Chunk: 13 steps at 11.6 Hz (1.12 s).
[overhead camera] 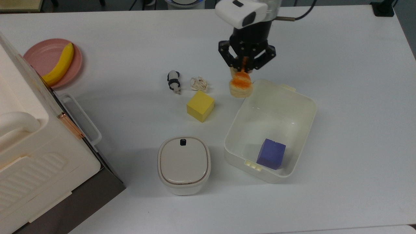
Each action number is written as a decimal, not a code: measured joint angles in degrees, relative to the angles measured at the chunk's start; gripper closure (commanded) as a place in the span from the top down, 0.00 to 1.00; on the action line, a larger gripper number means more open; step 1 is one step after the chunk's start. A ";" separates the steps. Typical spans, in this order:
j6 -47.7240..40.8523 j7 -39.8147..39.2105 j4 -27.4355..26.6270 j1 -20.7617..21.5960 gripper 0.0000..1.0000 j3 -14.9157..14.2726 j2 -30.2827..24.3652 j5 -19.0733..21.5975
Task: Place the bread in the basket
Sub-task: 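Lift the bread roll and carry it over the white basket, then lower the bread roll into the basket and open the gripper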
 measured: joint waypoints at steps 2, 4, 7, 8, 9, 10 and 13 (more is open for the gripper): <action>2.86 0.00 2.26 1.37 0.06 0.06 2.32 0.00; 6.54 0.00 3.02 2.36 0.09 0.09 4.02 -0.01; 8.63 0.00 3.38 3.83 0.99 0.10 6.25 -0.02; 8.64 0.00 3.40 4.07 1.00 0.10 6.50 -0.02; 8.64 0.00 3.40 4.30 1.00 0.10 6.69 -0.03; 8.64 -0.01 3.39 4.35 1.00 0.10 6.83 -0.04; 8.64 -0.01 3.40 4.35 1.00 0.10 7.06 -0.04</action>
